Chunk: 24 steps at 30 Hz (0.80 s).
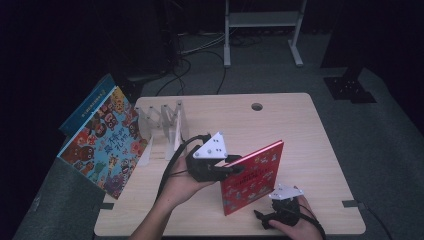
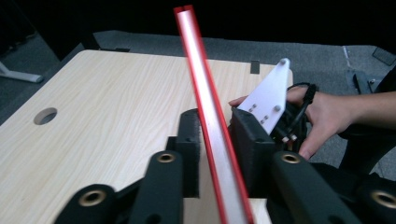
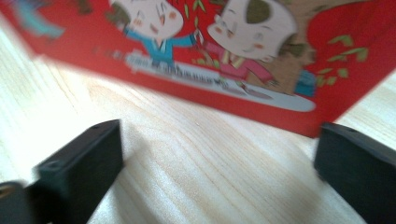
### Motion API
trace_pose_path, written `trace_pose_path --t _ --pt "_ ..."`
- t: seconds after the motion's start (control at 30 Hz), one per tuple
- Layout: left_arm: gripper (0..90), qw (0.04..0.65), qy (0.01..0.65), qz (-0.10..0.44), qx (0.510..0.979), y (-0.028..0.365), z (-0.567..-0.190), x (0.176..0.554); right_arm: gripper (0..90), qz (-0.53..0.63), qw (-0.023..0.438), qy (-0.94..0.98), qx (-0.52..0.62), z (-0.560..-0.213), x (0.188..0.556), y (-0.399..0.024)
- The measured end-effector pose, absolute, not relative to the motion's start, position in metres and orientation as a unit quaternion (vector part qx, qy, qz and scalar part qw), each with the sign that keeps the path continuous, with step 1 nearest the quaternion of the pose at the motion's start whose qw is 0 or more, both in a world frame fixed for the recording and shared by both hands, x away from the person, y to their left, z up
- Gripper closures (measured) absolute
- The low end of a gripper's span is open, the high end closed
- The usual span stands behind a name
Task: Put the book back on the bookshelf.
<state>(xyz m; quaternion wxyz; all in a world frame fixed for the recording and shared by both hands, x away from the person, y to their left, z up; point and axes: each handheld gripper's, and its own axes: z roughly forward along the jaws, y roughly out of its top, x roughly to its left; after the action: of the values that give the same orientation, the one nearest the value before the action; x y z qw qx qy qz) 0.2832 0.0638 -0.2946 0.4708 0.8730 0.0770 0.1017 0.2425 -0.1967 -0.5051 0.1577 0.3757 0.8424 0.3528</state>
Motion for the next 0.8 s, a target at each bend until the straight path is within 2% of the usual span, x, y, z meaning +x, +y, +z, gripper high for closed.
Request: trace_pose_path --t 0.03,0.07,0.1,0.27,0.53,0.8 --pt "76.7 0.473 0.078 0.092 0.873 0.066 -0.294 0.286 9.5 0.361 0.160 0.840 0.372 -0.504 0.242 -0.198" --pt "77.0 0.473 0.078 0.092 0.873 0.066 -0.294 0.286 9.5 0.361 0.160 0.840 0.372 -0.504 0.242 -0.198" --pt "77.0 0.471 0.078 0.092 0.874 0.067 -0.293 0.288 14.8 0.367 0.165 0.839 0.367 -0.504 0.244 -0.200" --pt "78.3 0.463 0.082 0.066 0.880 0.074 -0.290 0.301 20.8 0.373 0.162 0.836 0.368 -0.503 0.248 -0.206" --pt "78.5 0.443 0.079 0.042 0.892 0.081 -0.284 0.315 24.3 0.386 0.155 0.821 0.391 -0.496 0.263 -0.229" --pt "77.7 0.382 0.068 0.031 0.921 0.073 -0.270 0.321 24.3 0.390 0.167 0.813 0.400 -0.484 0.286 -0.251"
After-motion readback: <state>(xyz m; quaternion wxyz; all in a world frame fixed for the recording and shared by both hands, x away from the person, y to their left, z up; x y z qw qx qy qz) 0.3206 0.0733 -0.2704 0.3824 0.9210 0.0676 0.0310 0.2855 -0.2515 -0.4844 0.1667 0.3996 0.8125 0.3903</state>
